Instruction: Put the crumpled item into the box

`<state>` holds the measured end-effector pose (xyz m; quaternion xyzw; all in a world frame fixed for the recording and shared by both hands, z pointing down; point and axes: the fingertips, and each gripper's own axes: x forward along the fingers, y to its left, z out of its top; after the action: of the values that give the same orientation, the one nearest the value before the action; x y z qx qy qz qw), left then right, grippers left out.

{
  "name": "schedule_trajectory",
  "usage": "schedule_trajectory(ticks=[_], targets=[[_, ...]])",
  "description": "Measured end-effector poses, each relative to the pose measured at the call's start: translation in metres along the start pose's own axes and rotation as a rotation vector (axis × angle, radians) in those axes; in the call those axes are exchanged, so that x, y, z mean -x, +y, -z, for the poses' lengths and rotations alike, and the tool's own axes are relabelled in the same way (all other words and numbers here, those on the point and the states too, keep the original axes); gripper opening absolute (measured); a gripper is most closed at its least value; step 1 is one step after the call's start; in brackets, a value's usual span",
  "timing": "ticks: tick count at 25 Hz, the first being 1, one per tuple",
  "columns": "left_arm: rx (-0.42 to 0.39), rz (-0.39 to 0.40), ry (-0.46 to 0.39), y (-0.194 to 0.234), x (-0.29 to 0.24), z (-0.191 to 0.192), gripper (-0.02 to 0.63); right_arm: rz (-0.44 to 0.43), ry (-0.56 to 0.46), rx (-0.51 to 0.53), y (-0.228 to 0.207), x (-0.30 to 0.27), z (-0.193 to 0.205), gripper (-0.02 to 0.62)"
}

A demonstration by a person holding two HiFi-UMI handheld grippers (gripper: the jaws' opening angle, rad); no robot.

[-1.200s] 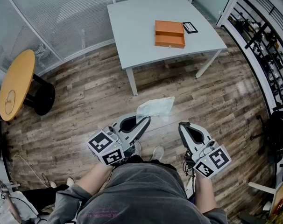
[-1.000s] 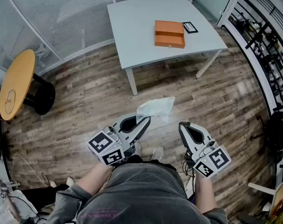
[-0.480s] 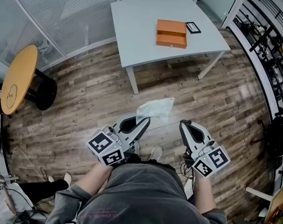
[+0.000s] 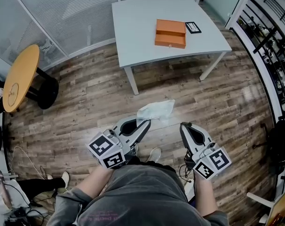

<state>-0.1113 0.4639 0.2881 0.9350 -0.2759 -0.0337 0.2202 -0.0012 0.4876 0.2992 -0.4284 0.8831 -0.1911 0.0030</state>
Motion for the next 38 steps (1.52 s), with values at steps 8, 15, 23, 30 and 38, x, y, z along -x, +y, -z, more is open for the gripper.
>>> schedule_trajectory(ticks=[8, 15, 23, 30, 38], targets=[[-0.008, -0.021, 0.004, -0.01, -0.014, 0.008, 0.064, -0.003, -0.005, -0.014, -0.02, 0.015, -0.001, 0.005], [-0.013, -0.028, 0.006, -0.009, -0.025, 0.009, 0.064, -0.013, -0.004, -0.016, -0.03, 0.016, -0.003, 0.005], [-0.017, -0.026, 0.007, 0.0, -0.041, 0.004, 0.064, -0.014, 0.001, -0.017, -0.046, 0.01, -0.008, 0.005], [-0.009, -0.017, 0.017, 0.021, -0.058, 0.006, 0.064, -0.007, 0.017, -0.025, -0.063, -0.01, -0.006, 0.005], [0.008, -0.011, 0.026, 0.06, -0.08, -0.005, 0.064, 0.004, 0.038, -0.04, -0.085, -0.048, -0.013, 0.005]])
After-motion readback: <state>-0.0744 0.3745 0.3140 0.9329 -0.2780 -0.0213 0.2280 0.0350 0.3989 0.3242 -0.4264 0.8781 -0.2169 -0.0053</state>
